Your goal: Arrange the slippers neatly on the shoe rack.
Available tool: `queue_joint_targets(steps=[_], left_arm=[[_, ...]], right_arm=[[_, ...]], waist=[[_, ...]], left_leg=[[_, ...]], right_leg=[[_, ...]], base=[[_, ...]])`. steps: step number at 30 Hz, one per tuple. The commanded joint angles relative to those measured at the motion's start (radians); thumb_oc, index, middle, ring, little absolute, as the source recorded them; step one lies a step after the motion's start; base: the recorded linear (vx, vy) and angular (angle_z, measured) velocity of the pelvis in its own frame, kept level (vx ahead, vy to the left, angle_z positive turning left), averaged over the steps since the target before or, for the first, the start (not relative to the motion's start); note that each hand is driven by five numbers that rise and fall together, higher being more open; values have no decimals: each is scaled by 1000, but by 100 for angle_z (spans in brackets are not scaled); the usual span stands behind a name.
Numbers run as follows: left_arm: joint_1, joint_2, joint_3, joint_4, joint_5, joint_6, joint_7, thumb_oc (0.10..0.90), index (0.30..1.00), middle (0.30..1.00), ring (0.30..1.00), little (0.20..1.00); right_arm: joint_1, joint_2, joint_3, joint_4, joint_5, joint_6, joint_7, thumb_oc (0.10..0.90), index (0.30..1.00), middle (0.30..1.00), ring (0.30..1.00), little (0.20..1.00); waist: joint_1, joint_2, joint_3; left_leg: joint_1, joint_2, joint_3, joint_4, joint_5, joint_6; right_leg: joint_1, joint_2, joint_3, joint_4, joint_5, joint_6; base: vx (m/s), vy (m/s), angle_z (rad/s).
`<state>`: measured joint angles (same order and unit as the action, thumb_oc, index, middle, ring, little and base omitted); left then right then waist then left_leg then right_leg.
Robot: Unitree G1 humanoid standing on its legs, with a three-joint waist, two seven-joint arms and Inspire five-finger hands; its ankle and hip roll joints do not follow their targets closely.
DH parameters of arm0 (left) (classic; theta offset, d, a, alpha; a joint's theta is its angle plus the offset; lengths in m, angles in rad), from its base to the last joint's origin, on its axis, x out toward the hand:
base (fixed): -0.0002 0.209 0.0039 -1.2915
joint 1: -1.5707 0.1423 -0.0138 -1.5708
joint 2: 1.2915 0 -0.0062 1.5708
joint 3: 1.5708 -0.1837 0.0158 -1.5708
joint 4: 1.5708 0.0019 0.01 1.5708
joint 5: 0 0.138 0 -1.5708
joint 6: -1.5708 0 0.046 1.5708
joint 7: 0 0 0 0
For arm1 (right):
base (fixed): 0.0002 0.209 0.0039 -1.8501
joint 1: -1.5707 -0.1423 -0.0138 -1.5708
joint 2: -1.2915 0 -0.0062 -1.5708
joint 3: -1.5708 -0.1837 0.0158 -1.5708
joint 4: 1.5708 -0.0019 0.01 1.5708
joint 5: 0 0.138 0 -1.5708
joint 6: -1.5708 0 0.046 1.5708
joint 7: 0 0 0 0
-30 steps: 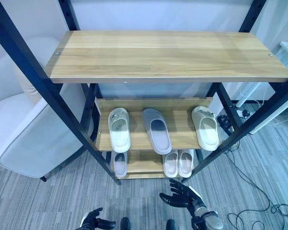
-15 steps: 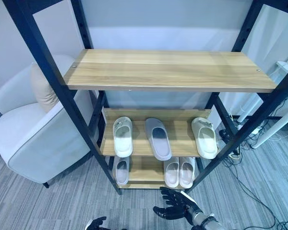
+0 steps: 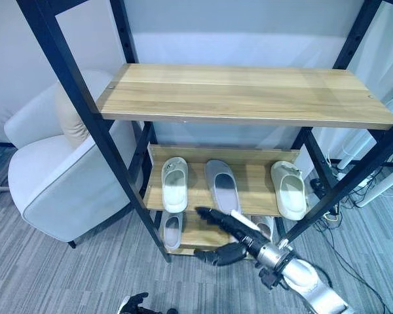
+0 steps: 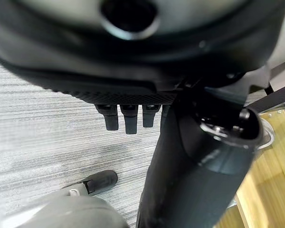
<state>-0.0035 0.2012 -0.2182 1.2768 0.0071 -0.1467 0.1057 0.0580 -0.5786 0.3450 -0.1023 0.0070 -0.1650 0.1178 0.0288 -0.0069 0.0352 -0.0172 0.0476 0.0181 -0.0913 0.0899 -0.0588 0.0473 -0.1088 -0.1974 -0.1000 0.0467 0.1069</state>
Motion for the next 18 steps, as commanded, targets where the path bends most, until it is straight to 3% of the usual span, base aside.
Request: queue_joint_targets(steps=[1, 5, 6, 11, 18], left_arm=[[-29, -26, -15, 68, 60, -10, 23, 800, 900, 900, 900, 900], [-28, -20, -24, 63, 74, -12, 27, 800, 900, 900, 900, 900], [-25, -17, -19, 62, 89, -12, 30, 800, 900, 900, 900, 900], [-14, -7, -18, 48, 118, -20, 28, 800, 900, 900, 900, 900], [-11, 8, -37, 45, 126, -28, 14, 800, 900, 900, 900, 900]], right_arm=[[-145, 7, -70, -96, -167, -118, -176, 800, 900, 900, 900, 900], [-187, 16, -114, -73, -236, -112, -256, 800, 900, 900, 900, 900], [-192, 4, -155, -72, -306, -104, -300, 800, 900, 900, 900, 900], [-160, -22, -264, -20, -416, -72, -392, 800, 900, 900, 900, 900], [-205, -53, -317, 165, -379, -59, -453, 800, 900, 900, 900, 900]], waist=[[32, -34, 12], [49, -40, 16], [58, -44, 18], [68, -50, 20], [86, -59, 32]], left_leg=[[0, -25, -10, 4, -57, -16], [-10, -27, -20, 4, -55, -16], [-16, -29, -23, 4, -57, -16], [-25, -34, -34, 4, -62, -13], [-42, -42, -44, 4, -65, -9]], right_leg=[[36, 10, 36, 13, -91, 46], [30, 9, 29, 13, -91, 47], [27, 9, 24, 13, -93, 47], [22, 7, 10, 13, -93, 49], [7, 5, 6, 13, -92, 49]], base=[[29, 12, 3], [12, 4, 8], [22, 3, 13], [45, 7, 14], [16, 2, 3]])
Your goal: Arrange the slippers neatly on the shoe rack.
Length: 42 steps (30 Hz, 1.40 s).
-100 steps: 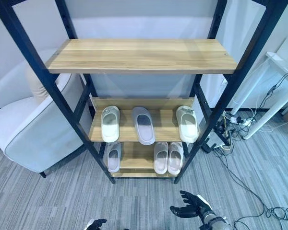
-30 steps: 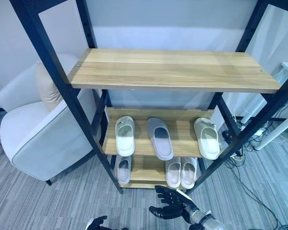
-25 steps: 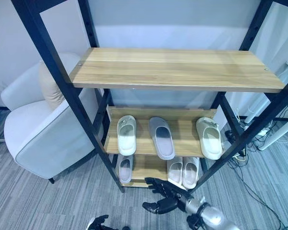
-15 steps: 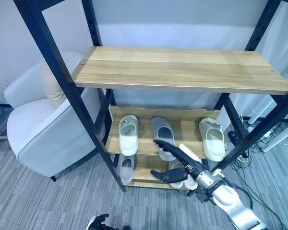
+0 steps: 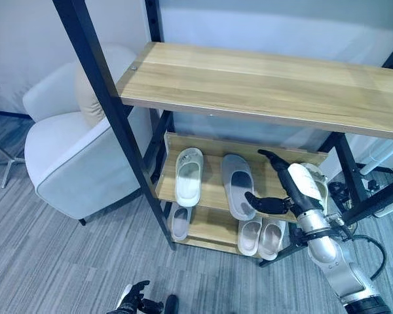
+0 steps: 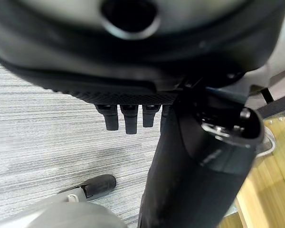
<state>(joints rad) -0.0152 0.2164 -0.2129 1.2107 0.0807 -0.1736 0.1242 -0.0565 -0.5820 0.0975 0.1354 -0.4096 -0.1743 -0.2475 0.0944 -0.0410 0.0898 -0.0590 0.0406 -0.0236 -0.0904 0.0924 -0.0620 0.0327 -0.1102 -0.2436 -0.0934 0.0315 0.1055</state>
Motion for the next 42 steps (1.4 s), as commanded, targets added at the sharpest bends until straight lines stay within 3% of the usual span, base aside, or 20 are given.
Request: queue_joint_targets(steps=[1, 7, 10, 23, 36, 37, 39, 42], left_arm=[[-1, -6, -47, 111, 52, -3, -7, 800, 900, 900, 900, 900], [-10, -7, -74, 103, 46, -11, -10, 800, 900, 900, 900, 900], [-11, -13, -41, 118, -25, -7, -16, 800, 900, 900, 900, 900], [-6, -7, -3, 137, -91, -10, -13, 800, 900, 900, 900, 900], [-49, 9, -21, 117, -153, -30, 9, 800, 900, 900, 900, 900], [-53, 12, -26, 115, -151, -33, 12, 800, 900, 900, 900, 900], [-59, 15, -32, 112, -147, -34, 15, 800, 900, 900, 900, 900], [-66, 18, -33, 110, -150, -35, 18, 800, 900, 900, 900, 900]], right_arm=[[-100, -48, -72, -50, 52, -51, -92, 800, 900, 900, 900, 900], [-162, -47, -70, 73, 128, -58, -120, 800, 900, 900, 900, 900], [-174, -24, -74, 98, 205, -66, -114, 800, 900, 900, 900, 900], [-245, -22, -54, 176, 295, -76, -106, 800, 900, 900, 900, 900], [-371, -55, -31, 243, 399, -96, -131, 800, 900, 900, 900, 900], [-377, -56, -30, 247, 400, -99, -135, 726, 789, 789, 789, 789], [-382, -55, -28, 253, 398, -101, -143, 400, 300, 300, 300, 300], [-382, -46, -17, 269, 395, -95, -139, 400, 300, 300, 300, 300]], waist=[[23, -26, -20], [36, -29, -20], [45, -32, -20], [71, -31, -12], [92, -48, 35], [93, -50, 39], [95, -54, 42], [96, -60, 48]], left_leg=[[-4, -36, -4, 3, -66, -5], [-18, -39, -10, 3, -67, -3], [-22, -41, -11, 3, -67, -3], [-56, -44, -23, 3, -59, -7], [-168, -49, -37, 3, -31, -15], [-175, -50, -39, 3, -29, -16], [-183, -50, -42, 3, -28, -16], [-188, -51, -44, 3, -28, -16]], right_leg=[[17, 7, 52, 6, -76, 50], [1, 7, 52, 6, -73, 51], [-7, 7, 51, 6, -71, 52], [-44, 3, 46, 6, -60, 56], [-147, 3, 45, 6, -34, 58], [-153, 3, 44, 6, -33, 58], [-160, 2, 42, 6, -31, 58], [-165, 2, 40, 6, -28, 59]], base=[[0, 0, 0], [10, 4, 2], [28, 3, 3], [8, 4, 3], [-17, 7, 4], [-19, 15, 6], [-12, 6, 7], [-11, 4, 8]])
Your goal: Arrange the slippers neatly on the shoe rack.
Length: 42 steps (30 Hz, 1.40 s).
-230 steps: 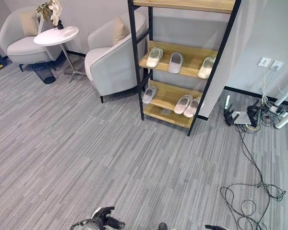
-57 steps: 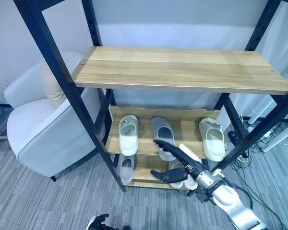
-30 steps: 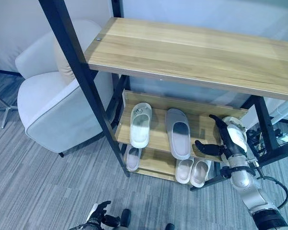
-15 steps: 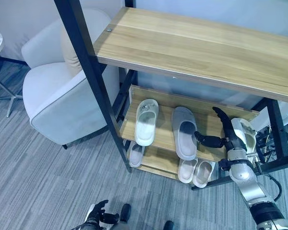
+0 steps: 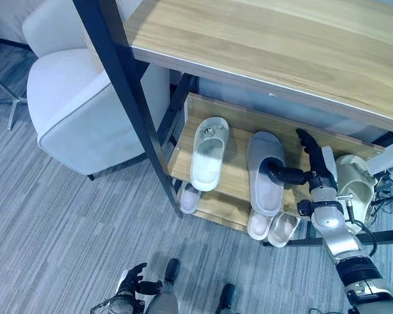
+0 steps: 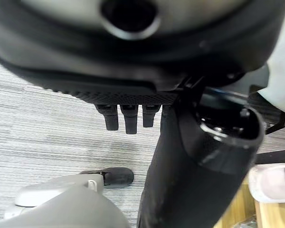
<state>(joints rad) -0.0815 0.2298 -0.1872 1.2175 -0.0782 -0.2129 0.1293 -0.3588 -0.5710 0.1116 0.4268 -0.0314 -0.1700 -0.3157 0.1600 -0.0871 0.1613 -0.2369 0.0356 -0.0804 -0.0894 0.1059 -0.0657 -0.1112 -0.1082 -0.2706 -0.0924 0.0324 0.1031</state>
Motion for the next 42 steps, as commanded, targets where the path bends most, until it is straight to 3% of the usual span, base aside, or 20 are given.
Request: queue_joint_targets(steps=[1, 9, 16, 21, 25, 29, 30, 33, 34, 35, 38, 39, 40, 42], left_arm=[[0, 5, -60, 102, 9, 4, 15, 800, 900, 900, 900, 900], [1, 15, -46, 100, 29, 7, 14, 800, 900, 900, 900, 900], [22, 39, 14, 89, 39, 12, 13, 800, 900, 900, 900, 900], [45, 60, 99, 73, 9, 11, 13, 800, 900, 900, 900, 900], [52, 65, 139, 24, -57, -2, 20, 800, 900, 900, 900, 900], [60, 74, 192, -107, -218, -51, 32, 800, 900, 900, 900, 900], [55, 83, 184, -161, -250, -73, 45, 800, 900, 900, 900, 900], [49, 83, 171, -246, -310, -92, 39, 800, 900, 900, 900, 900], [47, 84, 140, -361, -370, -108, 32, 800, 900, 900, 900, 900], [47, 84, 140, -361, -370, -108, 32, 800, 900, 900, 900, 900], [-6, 75, 66, -473, -462, -138, 33, 800, 900, 900, 900, 900], [-16, 70, 61, -492, -481, -138, 40, 800, 900, 900, 900, 900], [-32, 67, 56, -496, -493, -145, 57, 800, 900, 900, 900, 900], [-52, 57, 54, -531, -532, -146, 79, 800, 900, 900, 900, 900]], right_arm=[[-78, -52, -27, -9, 24, -98, -68, 400, 300, 300, 300, 300], [25, -26, -61, -51, 24, -100, -48, 400, 300, 300, 300, 300], [178, 0, -131, -261, -24, -112, -19, 400, 300, 300, 300, 300], [368, 50, -132, -526, 21, -152, 128, 400, 300, 300, 300, 300], [445, 54, -78, -638, 73, -170, 233, 400, 300, 300, 300, 300], [449, 8, 70, -671, 81, -160, 352, 400, 300, 300, 300, 300], [444, 0, 102, -642, 100, -156, 371, 400, 300, 300, 300, 300], [426, -13, 137, -588, 73, -136, 362, 400, 300, 300, 300, 300], [421, -23, 154, -560, 83, -124, 367, 400, 300, 300, 300, 300], [421, -23, 155, -560, 83, -124, 367, 400, 300, 300, 300, 300], [290, -29, 221, -476, 117, -96, 339, 400, 300, 300, 300, 300], [248, -24, 236, -462, 113, -87, 322, 400, 300, 300, 300, 300], [177, -15, 256, -447, 90, -83, 292, 400, 300, 300, 300, 300], [80, -3, 277, -444, 54, -70, 244, 400, 300, 300, 300, 300]], waist=[[31, -16, -22], [16, -21, -21], [-8, -23, -37], [-48, -22, -59], [-62, -23, -13], [-63, 5, 80], [-61, 14, 109], [-74, 32, 135], [-86, 53, 156], [-86, 53, 155], [-102, 88, 194], [-102, 92, 195], [-100, 96, 182], [-90, 108, 181]], left_leg=[[-10, -46, 12, 2, -42, -12], [7, -46, 14, 2, -50, -7], [59, -39, 33, 2, -70, 4], [154, -33, 66, 2, -104, 19], [155, -27, 107, 137, -156, 27], [132, 23, 215, 346, -237, 32], [99, 40, 219, 429, -265, 29], [61, 62, 211, 515, -289, 29], [-4, 76, 193, 603, -312, 34], [-7, 76, 193, 605, -313, 34], [-212, 89, 160, 813, -377, 44], [-263, 95, 160, 863, -390, 47], [-378, 107, 159, 940, -389, 58], [-524, 126, 129, 1083, -450, 64]], right_leg=[[-22, -1, 67, 5, -29, 61], [-13, -6, 68, 5, -24, 64], [19, -5, 91, 5, -26, 66], [96, -3, 119, 5, -46, 63], [120, -11, 139, 48, -61, 54], [64, -29, 140, 260, -114, 45], [29, -40, 134, 337, -138, 41], [-12, -50, 128, 437, -176, 30], [-71, -59, 124, 529, -210, 15], [-73, -59, 123, 530, -210, 15], [-274, -68, 125, 771, -316, -21], [-328, -68, 133, 820, -334, -30], [-446, -67, 137, 894, -343, -49], [-594, -59, 163, 1034, -418, -66]], base=[[1, 7, 8], [-2, 0, 3], [7, 3, -7], [40, -3, -23], [-65, -36, -32], [-161, -34, -62], [-201, -59, -71], [-168, -55, -26], [-140, -35, 23], [-298, -84, 26], [-265, -73, 16], [-318, -48, 12], [-327, -52, -6], [-272, -62, -32]])
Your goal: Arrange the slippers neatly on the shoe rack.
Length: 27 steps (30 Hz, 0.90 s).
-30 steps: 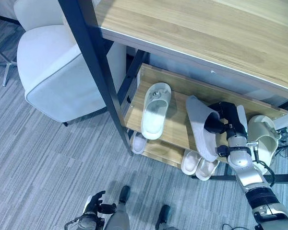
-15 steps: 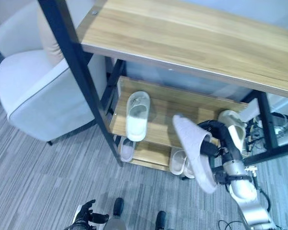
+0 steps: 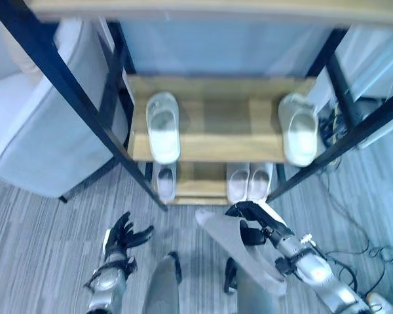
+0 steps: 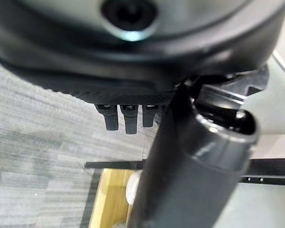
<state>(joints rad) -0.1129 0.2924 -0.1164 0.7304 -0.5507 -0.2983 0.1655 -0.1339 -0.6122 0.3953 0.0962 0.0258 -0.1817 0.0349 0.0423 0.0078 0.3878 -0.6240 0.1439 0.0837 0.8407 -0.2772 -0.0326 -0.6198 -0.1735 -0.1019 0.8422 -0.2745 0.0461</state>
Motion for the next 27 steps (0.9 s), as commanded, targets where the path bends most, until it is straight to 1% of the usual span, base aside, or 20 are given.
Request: queue_joint_targets(steps=[1, 2, 3, 4, 5, 6, 9, 10, 12, 13, 14, 16, 18, 19, 20, 22, 23, 24, 27], left_arm=[[-28, -9, -20, -48, -67, -65, 56, 800, 900, 900, 900, 900], [-37, -8, -27, -68, -73, -73, 76, 800, 900, 900, 900, 900], [-48, -9, -31, -74, -70, -73, 92, 800, 900, 900, 900, 900], [-59, -10, -27, -73, -72, -72, 108, 800, 900, 900, 900, 900], [-69, -11, -27, -60, -75, -75, 132, 800, 900, 900, 900, 900], [-80, -12, -19, -51, -72, -76, 163, 800, 900, 900, 900, 900], [-108, 9, 2, -28, -66, -94, 254, 800, 900, 900, 900, 900], [-115, 16, 9, -12, -78, -100, 283, 800, 900, 900, 900, 900], [-126, 35, 23, 3, -73, -107, 341, 800, 900, 900, 900, 900], [-139, 49, 29, 32, -70, -109, 367, 800, 900, 900, 900, 900], [-147, 66, 36, 71, -57, -105, 396, 800, 900, 900, 900, 900], [-163, 107, 51, 129, -38, -108, 447, 800, 900, 900, 900, 900], [-167, 162, 75, 155, 22, -104, 518, 800, 900, 900, 900, 900], [-161, 176, 85, 166, 44, -97, 535, 800, 900, 900, 900, 900], [-153, 190, 95, 175, 51, -96, 551, 800, 900, 900, 900, 900], [-121, 198, 98, 164, 68, -103, 581, 800, 900, 900, 900, 900], [-120, 198, 99, 163, 69, -103, 582, 800, 900, 900, 900, 900], [-102, 185, 88, 177, 55, -113, 592, 800, 900, 900, 900, 900], [-76, 164, 48, 177, 94, -116, 607, 800, 900, 900, 900, 900]], right_arm=[[-193, 49, 4, -110, -18, -53, -129, 400, 300, 300, 300, 300], [-250, 64, 11, -97, -29, -51, -161, 400, 300, 300, 300, 300], [-302, 80, 14, -87, -33, -46, -193, 400, 300, 300, 300, 300], [-346, 105, 20, -71, -37, -44, -226, 400, 300, 300, 300, 300], [-400, 122, 25, -47, -58, -34, -265, 400, 300, 300, 300, 300], [-446, 134, 26, -37, -85, -26, -301, 400, 300, 300, 300, 300], [-641, 109, 40, 57, -129, 2, -394, 400, 300, 300, 300, 300], [-701, 92, 46, 89, -132, 17, -425, 400, 300, 300, 300, 300], [-788, 87, 42, 135, -108, 33, -476, 400, 300, 300, 300, 300], [-847, 86, 43, 177, -90, 30, -504, 400, 300, 300, 300, 300], [-877, 73, 42, 199, -91, 40, -532, 400, 300, 300, 300, 300], [-951, 62, 45, 228, -92, 37, -586, 400, 300, 300, 300, 300], [-1005, 54, 52, 248, -86, 33, -637, 400, 300, 300, 300, 300], [-1030, 37, 48, 232, -103, 32, -651, 400, 300, 300, 300, 300], [-1069, 15, 47, 228, -113, 37, -667, 400, 300, 300, 300, 300], [-1134, 3, 53, 254, -96, 35, -690, 400, 300, 300, 300, 300], [-1135, 3, 54, 255, -96, 34, -691, 400, 300, 300, 300, 300], [-1199, 1, 82, 306, -53, 30, -701, 400, 300, 300, 300, 300], [-1222, 13, 81, 333, -19, 14, -731, 400, 300, 300, 300, 300]], waist=[[35, 19, -43], [44, 24, -53], [55, 30, -51], [63, 33, -69], [74, 36, -70], [83, 37, -77], [106, 46, -66], [113, 48, -56], [116, 53, -32], [118, 55, -18], [119, 59, -1], [115, 58, 55], [115, 51, 99], [112, 45, 122], [114, 40, 131], [123, 39, 132], [122, 39, 132], [129, 29, 132], [135, 18, 132]], left_leg=[[-203, 19, -47, 207, -79, 39], [-296, 24, -60, 276, -97, 47], [-370, 23, -73, 342, -107, 54], [-459, 22, -89, 423, -128, 61], [-520, 19, -103, 490, -144, 66], [-605, 18, -120, 588, -173, 70], [-767, -1, -146, 809, -239, 83], [-801, -9, -153, 866, -254, 87], [-882, -26, -174, 985, -295, 88], [-912, -33, -184, 1046, -317, 90], [-935, -40, -196, 1096, -335, 91], [-946, -49, -209, 1194, -376, 87], [-946, -48, -215, 1276, -408, 81], [-946, -45, -215, 1311, -423, 80], [-946, -43, -219, 1344, -442, 77], [-946, -41, -221, 1380, -460, 71], [-946, -41, -221, 1380, -461, 71], [-946, -37, -220, 1394, -471, 67], [-946, -38, -218, 1391, -481, 70]], right_leg=[[-152, 9, 5, 157, -127, -23], [-246, 9, 17, 232, -153, -37], [-318, 8, 30, 301, -173, -51], [-411, 9, 44, 390, -199, -67], [-475, 8, 53, 467, -222, -80], [-559, 8, 65, 569, -251, -91], [-730, 13, 90, 809, -314, -117], [-767, 17, 99, 873, -327, -123], [-850, 13, 131, 1015, -364, -128], [-883, 8, 149, 1082, -383, -127], [-907, 12, 166, 1143, -396, -128], [-930, 14, 203, 1257, -426, -134], [-940, 14, 236, 1352, -448, -136], [-943, 16, 247, 1389, -456, -134], [-948, 16, 258, 1421, -467, -133], [-950, 7, 267, 1455, -475, -130], [-950, 7, 268, 1456, -475, -131], [-950, -6, 270, 1463, -474, -130], [-950, -15, 264, 1445, -462, -130]], base=[[-238, -68, -22], [-237, -91, -12], [-175, -98, -19], [-126, -119, -18], [-39, -116, 1], [-20, -104, 14], [41, -73, 12], [65, -55, 11], [87, -32, 21], [87, -25, 24], [85, -20, 18], [93, -46, 14], [86, -55, 15], [67, -33, 2], [57, -17, -3], [42, 4, -4], [0, 0, 0], [0, 0, 0], [36, 63, 1]])
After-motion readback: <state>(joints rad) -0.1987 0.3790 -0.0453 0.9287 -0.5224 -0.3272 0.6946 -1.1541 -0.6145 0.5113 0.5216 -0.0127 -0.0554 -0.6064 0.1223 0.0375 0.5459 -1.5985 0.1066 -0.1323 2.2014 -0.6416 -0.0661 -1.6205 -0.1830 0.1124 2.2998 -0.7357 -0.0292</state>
